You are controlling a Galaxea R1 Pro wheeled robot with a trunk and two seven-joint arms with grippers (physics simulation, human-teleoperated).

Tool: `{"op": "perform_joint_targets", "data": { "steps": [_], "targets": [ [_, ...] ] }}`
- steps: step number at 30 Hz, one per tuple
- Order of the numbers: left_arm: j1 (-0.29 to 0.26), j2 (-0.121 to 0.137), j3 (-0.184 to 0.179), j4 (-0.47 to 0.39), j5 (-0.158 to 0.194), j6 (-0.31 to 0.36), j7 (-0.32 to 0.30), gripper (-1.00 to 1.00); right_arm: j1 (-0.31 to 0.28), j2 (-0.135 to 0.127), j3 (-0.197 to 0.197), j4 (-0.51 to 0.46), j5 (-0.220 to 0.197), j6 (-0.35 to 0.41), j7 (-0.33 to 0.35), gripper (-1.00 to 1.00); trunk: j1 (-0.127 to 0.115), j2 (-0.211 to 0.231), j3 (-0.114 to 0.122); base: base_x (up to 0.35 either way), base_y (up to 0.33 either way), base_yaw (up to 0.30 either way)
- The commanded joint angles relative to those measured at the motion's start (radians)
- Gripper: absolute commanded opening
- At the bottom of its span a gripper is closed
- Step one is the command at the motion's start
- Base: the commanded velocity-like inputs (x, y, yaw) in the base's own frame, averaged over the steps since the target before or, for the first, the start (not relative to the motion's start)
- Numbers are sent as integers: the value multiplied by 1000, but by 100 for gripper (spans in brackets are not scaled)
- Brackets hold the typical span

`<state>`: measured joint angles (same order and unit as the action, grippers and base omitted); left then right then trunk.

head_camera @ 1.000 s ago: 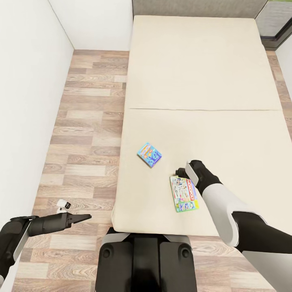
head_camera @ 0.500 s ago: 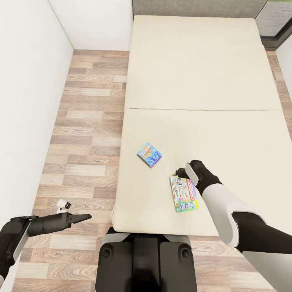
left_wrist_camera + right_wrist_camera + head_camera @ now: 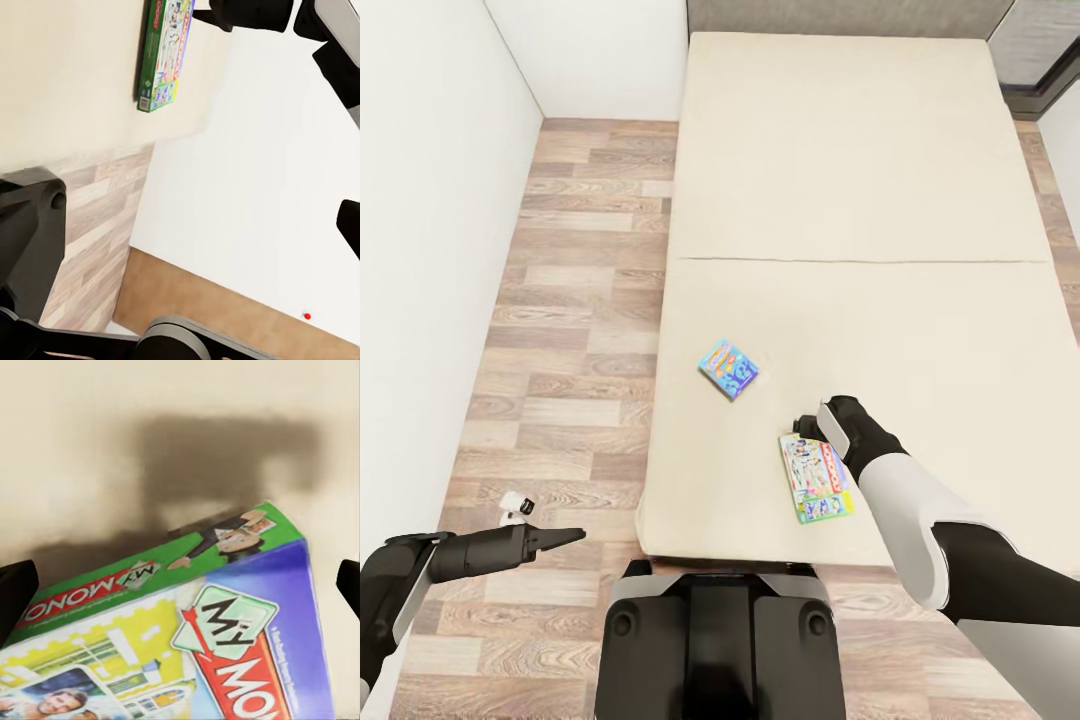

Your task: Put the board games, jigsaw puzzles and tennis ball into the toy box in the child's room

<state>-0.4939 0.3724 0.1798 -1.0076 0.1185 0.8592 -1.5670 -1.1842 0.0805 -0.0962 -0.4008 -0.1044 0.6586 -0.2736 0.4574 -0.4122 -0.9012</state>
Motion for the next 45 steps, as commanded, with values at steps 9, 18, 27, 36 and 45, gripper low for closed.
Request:
{"op": "perform_joint_targets", "data": {
  "steps": [9, 18, 27, 36, 45],
  "targets": [
    [0, 0, -1, 0, 0, 11, -4, 100, 0, 1, -4, -1, -12, 2, -7, 100, 0, -2, -1, -125, 0, 0],
    [0, 0, -1, 0, 0, 11, -4, 100, 0, 1, -4, -1, -12, 6, -8, 100, 0, -2, -1, -140, 0, 0],
    [0, 0, -1, 0, 0, 11, -4, 100, 0, 1, -4, -1, -13, 7, -7, 100, 0, -2, -1, -88, 0, 0],
    [0, 0, -2, 0, 0, 11, -4, 100, 0, 1, -4, -1, -14, 6, -7, 100, 0, -2, -1, -5, 0, 0],
    [0, 0, -2, 0, 0, 11, -4, 100, 0, 1, -4, -1, -14, 6, -7, 100, 0, -2, -1, -111, 0, 0]
  ]
}}
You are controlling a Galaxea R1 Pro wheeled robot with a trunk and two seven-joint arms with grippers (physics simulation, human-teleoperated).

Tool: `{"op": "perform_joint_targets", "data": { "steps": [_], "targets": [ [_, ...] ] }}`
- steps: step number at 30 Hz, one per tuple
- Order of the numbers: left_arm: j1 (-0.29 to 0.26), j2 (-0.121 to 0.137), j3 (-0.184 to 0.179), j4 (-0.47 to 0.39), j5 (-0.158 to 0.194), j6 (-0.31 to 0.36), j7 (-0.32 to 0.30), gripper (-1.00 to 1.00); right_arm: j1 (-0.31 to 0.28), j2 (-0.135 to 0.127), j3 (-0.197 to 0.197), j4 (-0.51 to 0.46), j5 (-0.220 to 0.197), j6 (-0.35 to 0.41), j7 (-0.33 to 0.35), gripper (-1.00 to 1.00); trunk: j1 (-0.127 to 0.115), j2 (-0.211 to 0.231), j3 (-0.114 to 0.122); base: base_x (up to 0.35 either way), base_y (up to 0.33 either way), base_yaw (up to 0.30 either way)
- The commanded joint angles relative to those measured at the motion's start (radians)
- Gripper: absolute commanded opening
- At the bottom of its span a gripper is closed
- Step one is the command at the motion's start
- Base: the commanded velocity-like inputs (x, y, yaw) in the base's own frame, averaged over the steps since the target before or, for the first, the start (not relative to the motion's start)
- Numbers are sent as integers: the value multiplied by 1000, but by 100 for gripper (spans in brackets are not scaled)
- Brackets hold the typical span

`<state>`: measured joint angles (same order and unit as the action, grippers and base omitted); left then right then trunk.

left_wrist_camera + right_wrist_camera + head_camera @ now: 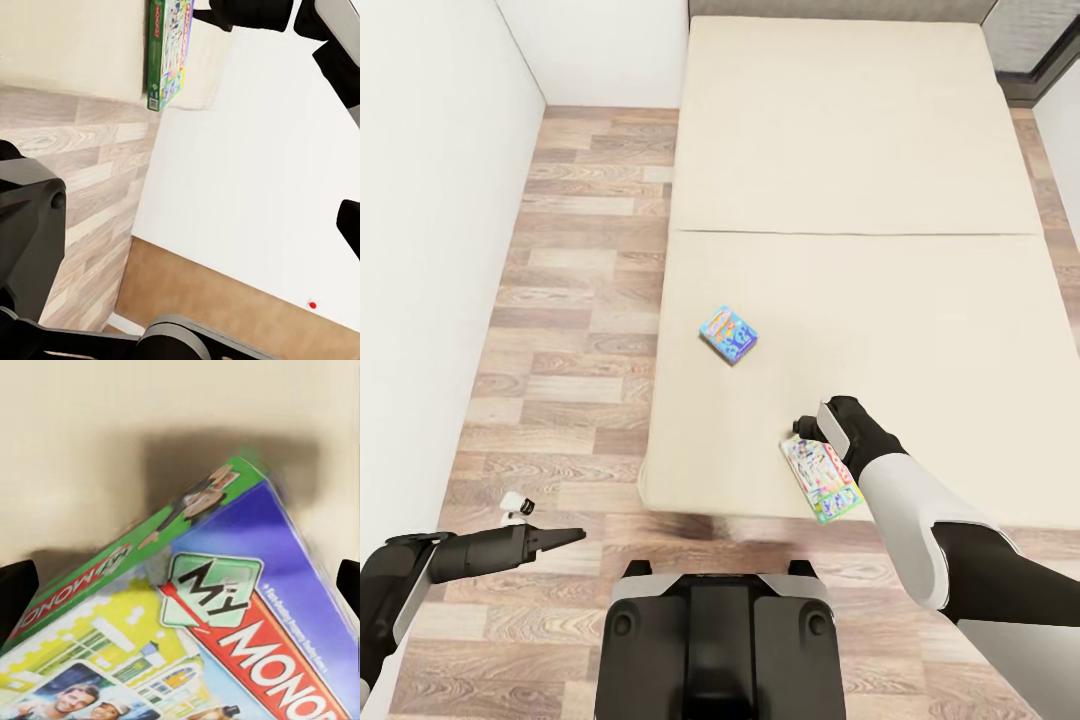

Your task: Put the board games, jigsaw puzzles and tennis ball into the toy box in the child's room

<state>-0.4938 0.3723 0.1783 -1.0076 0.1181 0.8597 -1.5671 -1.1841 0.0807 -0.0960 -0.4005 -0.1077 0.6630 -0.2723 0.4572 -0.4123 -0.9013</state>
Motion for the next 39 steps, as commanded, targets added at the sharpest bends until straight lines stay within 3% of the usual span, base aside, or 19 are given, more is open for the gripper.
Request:
{"op": "perform_joint_targets", "data": {
  "steps": [1, 39],
  "targets": [
    [0, 0, 0, 0, 0, 11, -4, 100, 0, 1, -4, -1, -11, 2, -8, 100, 0, -2, -1, -84, 0, 0],
    [0, -1, 0, 0, 0, 10, -4, 100, 0, 1, -4, -1, -11, 0, -8, 100, 0, -2, -1, -44, 0, 0]
  ]
}}
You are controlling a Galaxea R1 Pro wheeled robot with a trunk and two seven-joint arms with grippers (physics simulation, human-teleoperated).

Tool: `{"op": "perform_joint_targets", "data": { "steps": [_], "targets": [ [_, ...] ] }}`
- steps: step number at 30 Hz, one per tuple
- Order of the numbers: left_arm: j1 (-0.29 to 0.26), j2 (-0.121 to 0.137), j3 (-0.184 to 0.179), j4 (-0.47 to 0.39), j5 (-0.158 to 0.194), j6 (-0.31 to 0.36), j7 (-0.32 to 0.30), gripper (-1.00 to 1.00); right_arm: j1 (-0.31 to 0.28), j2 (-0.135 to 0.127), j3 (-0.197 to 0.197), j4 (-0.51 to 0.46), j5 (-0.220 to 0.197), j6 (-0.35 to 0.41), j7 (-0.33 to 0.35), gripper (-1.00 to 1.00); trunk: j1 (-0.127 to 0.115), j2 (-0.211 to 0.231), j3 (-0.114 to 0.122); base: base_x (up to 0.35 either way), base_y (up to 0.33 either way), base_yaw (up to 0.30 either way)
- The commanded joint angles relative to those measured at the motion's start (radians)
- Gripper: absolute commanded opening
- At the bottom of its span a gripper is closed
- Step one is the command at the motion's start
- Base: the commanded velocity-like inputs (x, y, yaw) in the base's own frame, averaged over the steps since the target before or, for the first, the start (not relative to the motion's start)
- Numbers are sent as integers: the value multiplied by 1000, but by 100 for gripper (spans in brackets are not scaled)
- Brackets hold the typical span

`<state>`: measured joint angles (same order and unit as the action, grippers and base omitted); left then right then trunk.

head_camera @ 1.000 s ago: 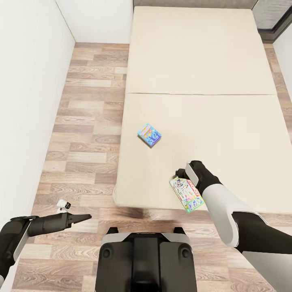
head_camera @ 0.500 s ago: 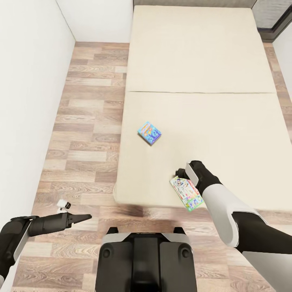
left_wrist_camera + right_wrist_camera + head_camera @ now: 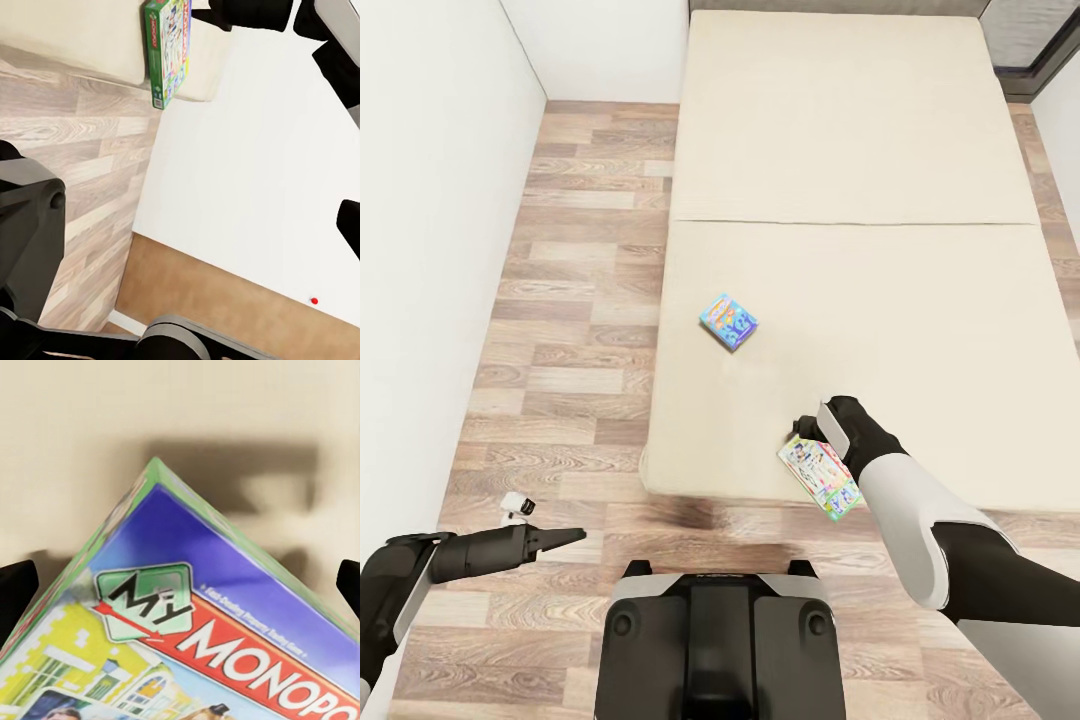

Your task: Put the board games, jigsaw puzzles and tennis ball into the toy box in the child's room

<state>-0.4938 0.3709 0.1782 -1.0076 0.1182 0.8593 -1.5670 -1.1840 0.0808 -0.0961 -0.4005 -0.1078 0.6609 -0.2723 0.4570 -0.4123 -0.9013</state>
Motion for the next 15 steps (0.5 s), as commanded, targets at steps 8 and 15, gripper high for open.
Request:
{"op": "perform_joint_targets", "data": {
  "steps": [8, 15],
  "targets": [
    [0, 0, 0, 0, 0, 11, -4, 100, 0, 1, -4, -1, -11, -2, -8, 100, 1, -1, -1, -1, 0, 0],
    [0, 0, 0, 0, 0, 10, -4, 100, 0, 1, -4, -4, -12, -19, -9, 100, 1, -1, -1, 0, 0, 0]
  ]
}}
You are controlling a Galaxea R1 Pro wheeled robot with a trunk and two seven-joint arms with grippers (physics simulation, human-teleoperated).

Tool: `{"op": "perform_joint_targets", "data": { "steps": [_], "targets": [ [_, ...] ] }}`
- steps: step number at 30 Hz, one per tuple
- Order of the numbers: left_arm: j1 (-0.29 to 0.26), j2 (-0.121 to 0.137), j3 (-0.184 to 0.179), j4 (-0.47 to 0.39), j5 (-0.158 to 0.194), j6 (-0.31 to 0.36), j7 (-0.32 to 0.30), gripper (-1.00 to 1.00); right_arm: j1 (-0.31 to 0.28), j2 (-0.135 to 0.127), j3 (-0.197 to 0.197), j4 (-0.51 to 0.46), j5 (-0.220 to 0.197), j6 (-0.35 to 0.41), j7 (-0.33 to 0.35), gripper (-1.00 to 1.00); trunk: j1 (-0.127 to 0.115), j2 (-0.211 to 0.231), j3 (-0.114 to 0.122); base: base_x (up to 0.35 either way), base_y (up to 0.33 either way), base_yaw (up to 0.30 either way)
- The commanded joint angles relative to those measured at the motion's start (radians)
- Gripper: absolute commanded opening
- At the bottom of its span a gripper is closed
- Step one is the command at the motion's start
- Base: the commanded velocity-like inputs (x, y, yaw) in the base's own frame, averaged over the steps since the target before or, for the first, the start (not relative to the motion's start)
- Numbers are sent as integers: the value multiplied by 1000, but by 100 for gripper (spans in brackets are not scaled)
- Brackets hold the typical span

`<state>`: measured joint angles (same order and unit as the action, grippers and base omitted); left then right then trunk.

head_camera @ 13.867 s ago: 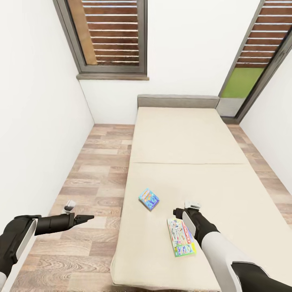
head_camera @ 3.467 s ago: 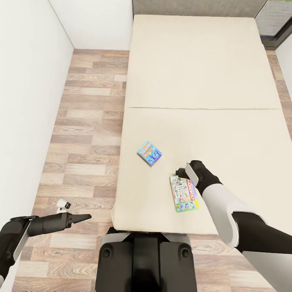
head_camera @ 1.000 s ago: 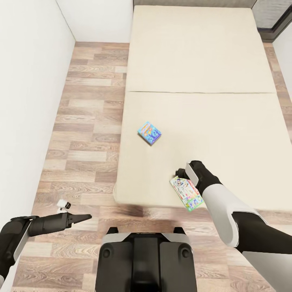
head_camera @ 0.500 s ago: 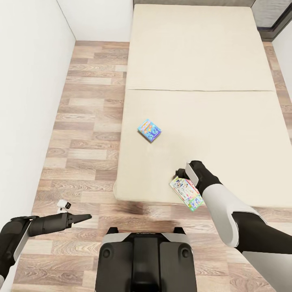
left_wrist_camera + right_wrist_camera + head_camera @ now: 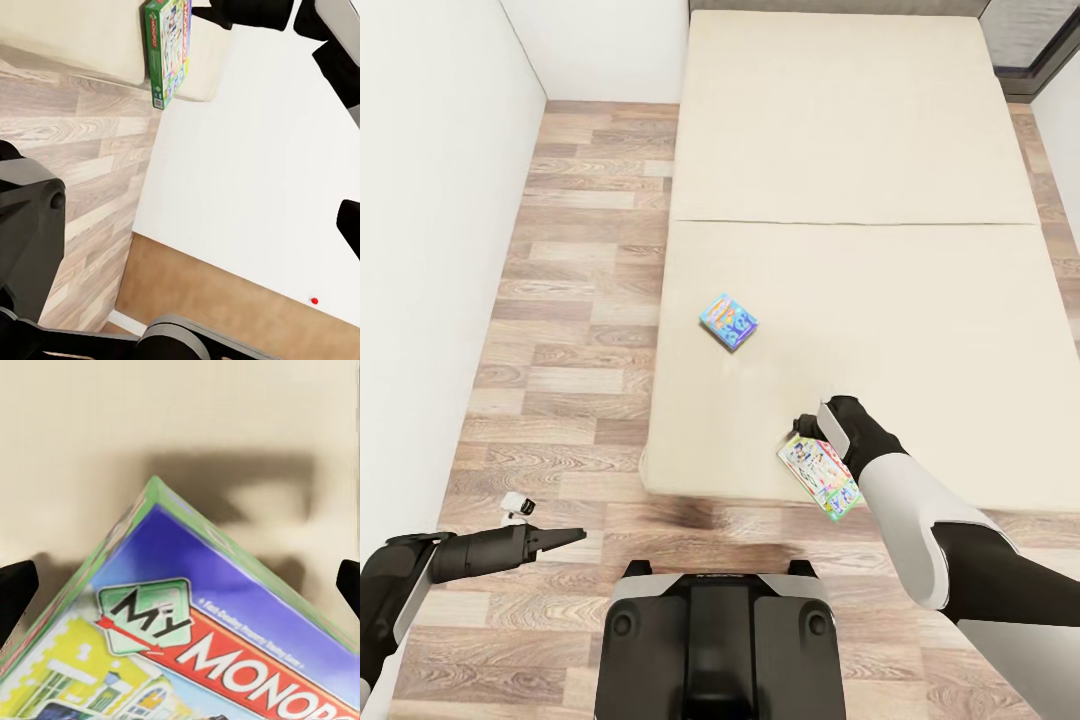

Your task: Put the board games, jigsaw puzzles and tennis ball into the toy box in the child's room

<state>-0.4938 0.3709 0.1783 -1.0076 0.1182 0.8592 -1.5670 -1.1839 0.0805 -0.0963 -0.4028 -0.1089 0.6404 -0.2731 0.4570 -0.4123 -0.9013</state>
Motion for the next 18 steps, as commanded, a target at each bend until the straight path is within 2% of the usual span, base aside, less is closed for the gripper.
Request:
{"op": "perform_joint_targets", "data": {
  "steps": [1, 5, 9, 10, 13, 14, 18],
  "targets": [
    [0, 0, 0, 0, 0, 11, -4, 100, 0, 1, -3, -4, -11, -1, -8, 100, 1, -1, -1, 0, 0, 0],
    [0, 0, 0, 0, 0, 11, -4, 100, 2, 1, -3, -55, -11, -7, -7, 100, 1, -1, -1, 0, 0, 0],
    [0, 1, 1, 0, 0, 11, -4, 100, 5, 2, -3, -182, -11, 10, -7, 100, 1, -1, -1, 0, 0, 0],
    [0, 1, 1, 0, 0, 11, -4, 100, 6, 2, -3, -248, -11, 30, -6, 100, 1, -1, -1, 0, 0, 0],
    [0, 2, 1, 0, 0, 11, -4, 100, 8, 3, -3, -350, -11, 83, -6, 100, 1, -1, -1, 0, 0, 0],
    [0, 2, 1, 0, 0, 11, -4, 100, 13, 3, -4, -418, -11, 125, -6, 100, 1, -1, -1, 0, 0, 0],
    [0, 1, 1, 0, 0, 11, -4, 100, 46, 4, -5, -583, -11, 217, -6, 100, 1, -1, -1, 0, 0, 0]
  ]
}}
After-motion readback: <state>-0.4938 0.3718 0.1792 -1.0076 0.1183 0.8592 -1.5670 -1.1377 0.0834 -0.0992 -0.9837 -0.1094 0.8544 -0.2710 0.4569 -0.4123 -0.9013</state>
